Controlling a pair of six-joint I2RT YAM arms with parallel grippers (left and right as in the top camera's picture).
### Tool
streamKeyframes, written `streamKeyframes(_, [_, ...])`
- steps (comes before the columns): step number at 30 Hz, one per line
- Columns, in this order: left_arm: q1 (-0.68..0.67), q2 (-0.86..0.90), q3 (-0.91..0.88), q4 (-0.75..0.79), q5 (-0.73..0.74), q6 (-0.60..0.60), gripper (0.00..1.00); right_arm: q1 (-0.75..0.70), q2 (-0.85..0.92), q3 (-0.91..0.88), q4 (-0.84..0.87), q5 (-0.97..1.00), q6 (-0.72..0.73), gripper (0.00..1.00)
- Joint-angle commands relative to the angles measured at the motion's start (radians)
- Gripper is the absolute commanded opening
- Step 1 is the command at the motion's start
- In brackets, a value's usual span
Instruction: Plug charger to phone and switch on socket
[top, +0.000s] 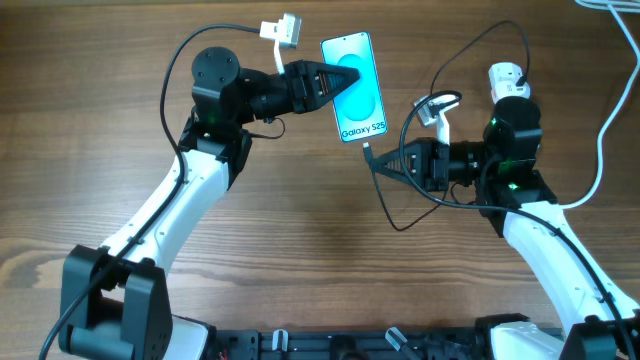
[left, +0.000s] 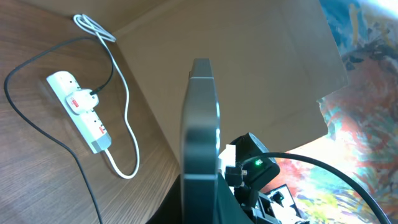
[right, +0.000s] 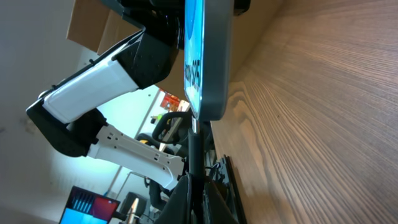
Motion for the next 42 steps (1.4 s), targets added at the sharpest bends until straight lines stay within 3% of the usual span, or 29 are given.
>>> streamKeyframes(1, [-0.001, -0.005, 0.015, 0.003, 0.016, -0.010, 0.04, 0.004, 0.004, 0.005, 0.006, -0.022, 0.006, 0.04])
streamKeyframes(42, [-0.027, -0.005, 0.015, -0.020, 0.037, -0.002, 0.04, 0.004, 0.004, 0.005, 0.047, 0.023, 0.050, 0.04])
